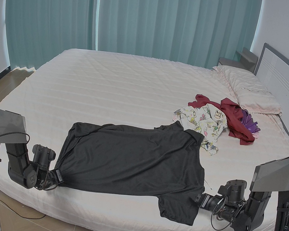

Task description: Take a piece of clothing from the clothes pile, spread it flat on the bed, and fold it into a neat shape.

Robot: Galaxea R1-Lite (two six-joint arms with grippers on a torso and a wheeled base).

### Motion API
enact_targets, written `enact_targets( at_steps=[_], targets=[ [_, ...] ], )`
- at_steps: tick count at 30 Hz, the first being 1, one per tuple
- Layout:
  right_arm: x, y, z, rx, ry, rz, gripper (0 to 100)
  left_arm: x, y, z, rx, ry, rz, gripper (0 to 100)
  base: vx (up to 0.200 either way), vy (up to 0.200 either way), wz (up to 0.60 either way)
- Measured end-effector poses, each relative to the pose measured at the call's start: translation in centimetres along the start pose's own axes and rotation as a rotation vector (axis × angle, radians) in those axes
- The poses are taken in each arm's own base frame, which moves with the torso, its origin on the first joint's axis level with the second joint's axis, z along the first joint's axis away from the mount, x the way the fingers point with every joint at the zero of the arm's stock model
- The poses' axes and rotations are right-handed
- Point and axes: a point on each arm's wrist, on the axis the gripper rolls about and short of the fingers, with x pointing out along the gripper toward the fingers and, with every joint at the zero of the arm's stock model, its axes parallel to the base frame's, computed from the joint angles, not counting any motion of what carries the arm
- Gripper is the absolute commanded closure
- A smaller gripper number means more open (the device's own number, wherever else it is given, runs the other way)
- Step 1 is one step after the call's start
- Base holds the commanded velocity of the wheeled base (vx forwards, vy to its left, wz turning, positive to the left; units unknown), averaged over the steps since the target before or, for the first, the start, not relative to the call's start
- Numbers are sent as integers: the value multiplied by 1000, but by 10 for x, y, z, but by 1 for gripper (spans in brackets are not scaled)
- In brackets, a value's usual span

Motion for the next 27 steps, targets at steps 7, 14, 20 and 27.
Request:
enact_targets(
  at_steps=[7,14,20,27],
  targets=[
    [-17,4,-37,-42,131,30,0,0,0,0,0,3,0,100,0,0,0],
    [-21,7,-53,-73,193,31,0,0,0,-1,0,3,0,100,0,0,0],
    [-16,14,-57,-91,196,46,100,0,1,-1,0,4,0,100,0,0,0],
    [-24,10,-63,-103,236,32,100,0,1,-1,0,4,0,100,0,0,0]
  ],
)
